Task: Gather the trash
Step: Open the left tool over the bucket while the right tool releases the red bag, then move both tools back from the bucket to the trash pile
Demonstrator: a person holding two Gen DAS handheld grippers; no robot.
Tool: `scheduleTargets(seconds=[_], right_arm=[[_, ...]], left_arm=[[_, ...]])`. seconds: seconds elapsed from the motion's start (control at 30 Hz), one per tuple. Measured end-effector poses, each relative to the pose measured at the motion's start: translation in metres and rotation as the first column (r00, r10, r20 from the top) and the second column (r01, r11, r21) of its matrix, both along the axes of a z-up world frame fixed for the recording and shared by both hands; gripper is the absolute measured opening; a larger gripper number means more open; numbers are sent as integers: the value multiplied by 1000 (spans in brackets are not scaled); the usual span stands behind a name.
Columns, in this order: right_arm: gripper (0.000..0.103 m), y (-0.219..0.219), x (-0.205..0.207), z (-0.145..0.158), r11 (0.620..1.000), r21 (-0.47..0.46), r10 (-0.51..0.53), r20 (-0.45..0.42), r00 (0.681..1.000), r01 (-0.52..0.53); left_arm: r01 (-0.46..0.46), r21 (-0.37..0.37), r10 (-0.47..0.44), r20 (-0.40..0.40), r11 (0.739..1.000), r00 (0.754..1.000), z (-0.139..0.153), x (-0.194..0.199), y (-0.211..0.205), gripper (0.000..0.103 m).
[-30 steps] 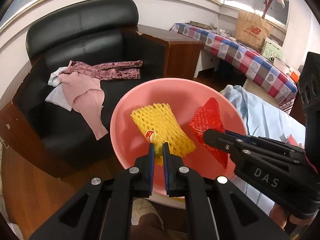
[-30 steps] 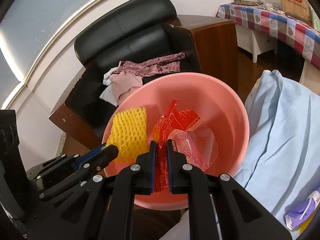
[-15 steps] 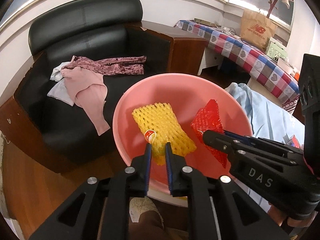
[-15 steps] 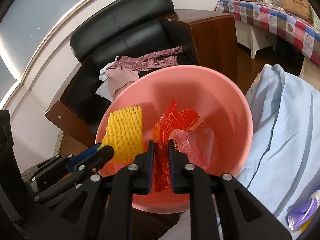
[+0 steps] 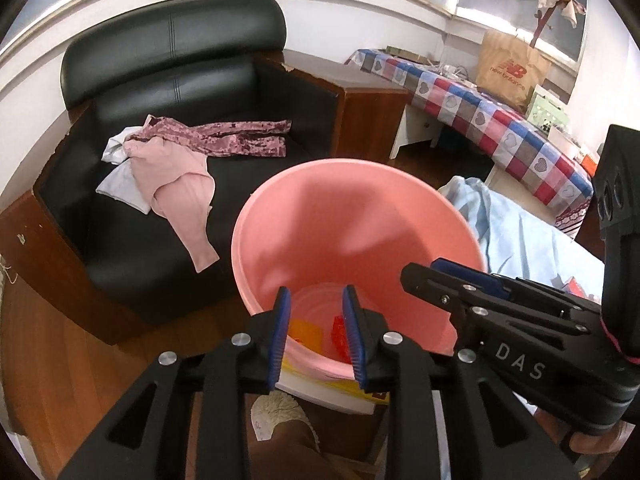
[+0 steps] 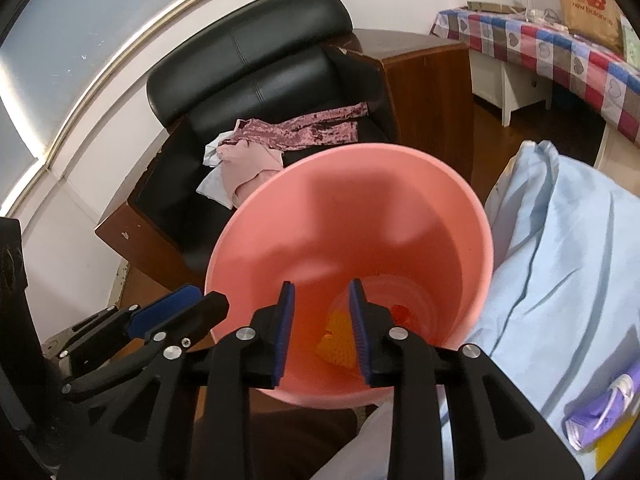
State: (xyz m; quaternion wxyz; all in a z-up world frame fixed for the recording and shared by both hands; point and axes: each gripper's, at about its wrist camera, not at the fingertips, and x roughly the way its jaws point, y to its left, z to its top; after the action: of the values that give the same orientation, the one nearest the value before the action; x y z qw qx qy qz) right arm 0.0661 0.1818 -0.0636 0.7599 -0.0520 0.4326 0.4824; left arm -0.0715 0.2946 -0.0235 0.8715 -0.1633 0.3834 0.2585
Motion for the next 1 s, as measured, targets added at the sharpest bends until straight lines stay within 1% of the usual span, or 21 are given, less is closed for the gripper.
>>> scheduleTargets(seconds=[0.3,0.4,0.5,0.63,0.77,0.87,1.0], right_arm=[[29,-31,-19,23,1000,8,-26,85,996,26],[29,-50,-25,31,999,8,-45,121,992,44],[29,-69,-30,37,998,11,-70,136,988,69],[29,-97,-35,40,994,12,-113,135,984,112],[29,-131,-41,39,987,-1,-156,143,977,158],[29,-158,-45,39,981,-6,-190,156,969,194],[29,-194,-47,37,969,-11,-243,164,956,248]], left_arm=[[36,-8,-36,44,999,998,19,-13,-22,26],[53,-13,-52,61,999,997,26,-15,-31,26],[81,-18,-79,76,997,994,31,-16,-42,26],[129,-16,-127,86,992,988,36,-14,-61,28],[195,-28,-192,90,980,977,36,-8,-86,32],[244,-38,-240,87,969,967,34,-2,-104,33],[323,-58,-317,89,945,944,31,8,-128,34]])
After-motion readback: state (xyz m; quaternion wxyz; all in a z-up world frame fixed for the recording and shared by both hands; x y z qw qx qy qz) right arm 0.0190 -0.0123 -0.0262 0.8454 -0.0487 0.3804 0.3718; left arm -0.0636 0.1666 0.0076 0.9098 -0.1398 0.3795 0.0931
